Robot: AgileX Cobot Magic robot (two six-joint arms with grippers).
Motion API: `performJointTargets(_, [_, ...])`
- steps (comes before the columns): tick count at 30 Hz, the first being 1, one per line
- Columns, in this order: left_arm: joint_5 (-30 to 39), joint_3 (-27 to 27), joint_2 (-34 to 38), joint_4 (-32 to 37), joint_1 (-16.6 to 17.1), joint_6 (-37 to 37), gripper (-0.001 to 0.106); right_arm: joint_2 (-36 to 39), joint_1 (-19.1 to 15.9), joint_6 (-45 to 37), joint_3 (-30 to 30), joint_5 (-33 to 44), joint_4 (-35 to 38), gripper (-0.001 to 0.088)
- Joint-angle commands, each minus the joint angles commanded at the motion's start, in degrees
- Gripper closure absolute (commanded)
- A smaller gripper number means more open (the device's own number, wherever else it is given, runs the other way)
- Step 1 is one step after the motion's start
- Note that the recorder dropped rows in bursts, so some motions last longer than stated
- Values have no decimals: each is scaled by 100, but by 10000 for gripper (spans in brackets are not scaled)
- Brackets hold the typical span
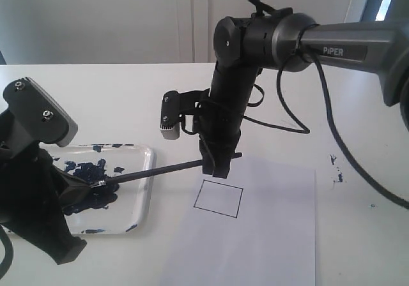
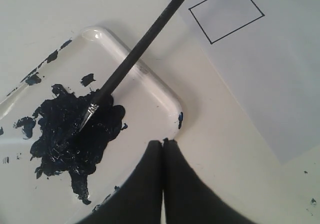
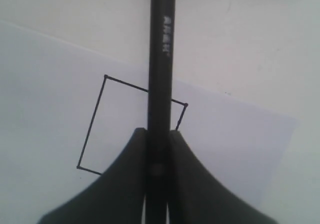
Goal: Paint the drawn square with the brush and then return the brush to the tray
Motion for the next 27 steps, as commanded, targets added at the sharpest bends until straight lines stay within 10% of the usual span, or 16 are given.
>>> performJointTargets(27, [11, 0, 0, 0, 0, 10, 1053, 154, 0, -21, 0, -492, -166, 655])
